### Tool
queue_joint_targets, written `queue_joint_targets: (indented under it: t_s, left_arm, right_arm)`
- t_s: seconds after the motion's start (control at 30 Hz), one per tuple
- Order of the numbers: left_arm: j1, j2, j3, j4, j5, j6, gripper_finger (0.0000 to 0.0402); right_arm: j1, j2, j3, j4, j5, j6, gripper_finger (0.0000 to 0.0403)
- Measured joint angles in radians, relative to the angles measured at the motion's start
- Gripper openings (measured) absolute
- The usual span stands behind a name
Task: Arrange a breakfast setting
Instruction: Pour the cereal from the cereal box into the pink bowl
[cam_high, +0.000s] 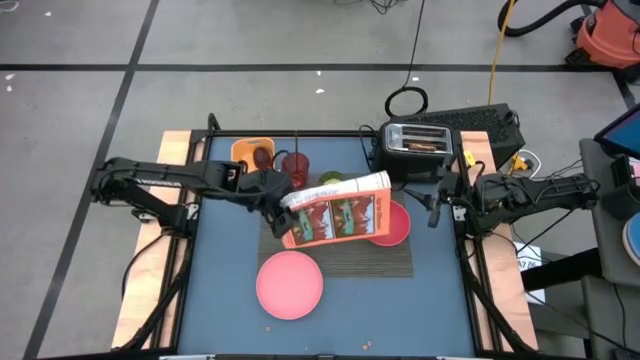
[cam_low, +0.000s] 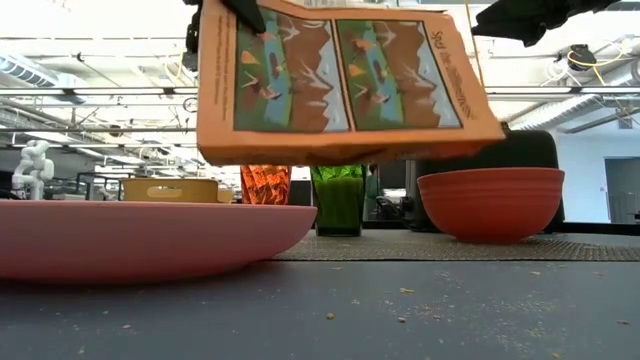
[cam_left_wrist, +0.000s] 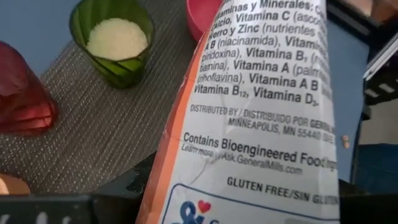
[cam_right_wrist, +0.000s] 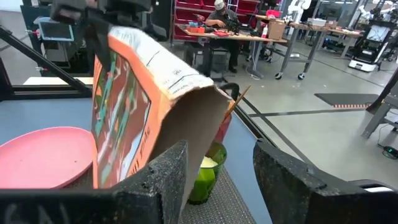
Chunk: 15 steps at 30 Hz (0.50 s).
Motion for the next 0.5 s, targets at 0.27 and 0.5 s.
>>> queue_joint_targets:
  t_s: [0.27,0.5]
  left_arm:
    - [-0.001,-0.001,0.0,0.01,-0.02,0.025,0.0209]
    - [-0.005,-0.001,0.0,0.012,-0.026,0.029,0.0209]
  right_arm:
    - [0.0,0.027,0.0,0.177,-0.113,0.004,0.0176]
    - [0.001,0.066,0.0,0.189,-0.132,0.027,0.0176]
